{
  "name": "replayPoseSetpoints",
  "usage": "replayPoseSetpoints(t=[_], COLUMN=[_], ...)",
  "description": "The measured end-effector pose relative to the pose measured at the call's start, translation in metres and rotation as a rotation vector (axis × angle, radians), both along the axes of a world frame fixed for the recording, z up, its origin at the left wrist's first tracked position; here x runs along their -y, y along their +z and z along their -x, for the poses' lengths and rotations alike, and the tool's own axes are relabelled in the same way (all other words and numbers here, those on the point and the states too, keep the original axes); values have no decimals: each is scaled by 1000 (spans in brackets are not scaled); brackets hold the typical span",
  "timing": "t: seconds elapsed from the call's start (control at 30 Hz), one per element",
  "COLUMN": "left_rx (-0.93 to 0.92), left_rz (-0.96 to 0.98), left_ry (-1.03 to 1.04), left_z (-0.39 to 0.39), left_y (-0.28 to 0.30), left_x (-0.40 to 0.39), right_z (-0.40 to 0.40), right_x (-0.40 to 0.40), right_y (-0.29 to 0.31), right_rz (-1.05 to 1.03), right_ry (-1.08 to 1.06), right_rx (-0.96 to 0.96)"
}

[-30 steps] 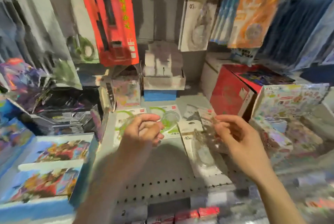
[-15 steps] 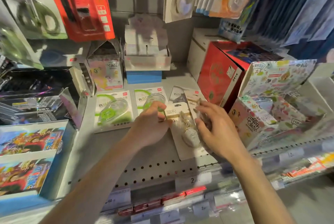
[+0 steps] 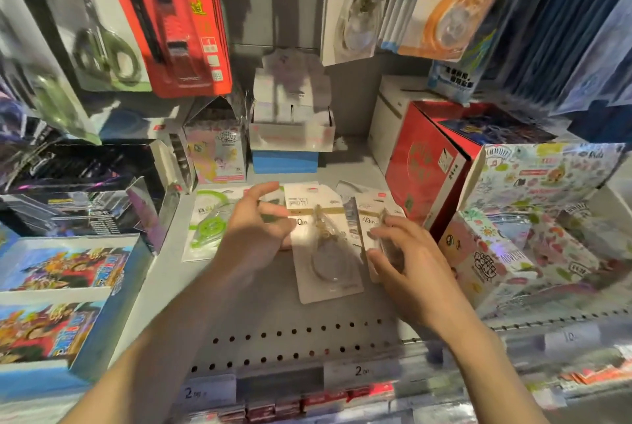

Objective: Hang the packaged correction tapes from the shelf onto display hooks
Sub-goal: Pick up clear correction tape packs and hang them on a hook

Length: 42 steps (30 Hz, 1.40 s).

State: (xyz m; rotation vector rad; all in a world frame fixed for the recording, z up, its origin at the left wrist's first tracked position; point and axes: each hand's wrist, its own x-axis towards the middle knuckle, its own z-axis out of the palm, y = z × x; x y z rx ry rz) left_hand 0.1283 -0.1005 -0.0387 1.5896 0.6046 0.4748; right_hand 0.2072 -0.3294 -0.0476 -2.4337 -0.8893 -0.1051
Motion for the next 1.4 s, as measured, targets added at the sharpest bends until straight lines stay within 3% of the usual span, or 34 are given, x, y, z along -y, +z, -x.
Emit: replayPoseSetpoints(t=[0.17, 0.43, 0.67, 0.73, 0.83, 0.93, 1.07, 1.3, 1.4], left_rx=[106, 189, 137, 143, 124, 69, 36, 19, 18], left_rz=[56, 83, 144, 165, 115, 60, 68, 70, 90], left_ry=[11, -44, -307, -339, -315, -236, -202, -207, -188], left_z=[19, 25, 18, 13, 6, 1, -4, -6, -5], left_y=[20, 27, 17, 14, 10, 5, -3, -13, -15], left_x=[-21, -23, -13, -11, -11, -11, -9, -13, -15], right_z=[0, -7, -15, -15, -17, -14, -5, -2, -3], right_x=[-33, -72, -74, -69, -49, -28, -16, -14, -13], right_y=[19, 31, 42, 44, 41, 30, 10, 0, 2], right_rz=[-167, -585, -751, -691, -433, -179, -40, 31, -54], right_ry=[23, 117, -5, 13, 53, -86, -116, -68, -102], right_rx=[-97, -654, -544, -491, -323, -146, -92, -97, -93])
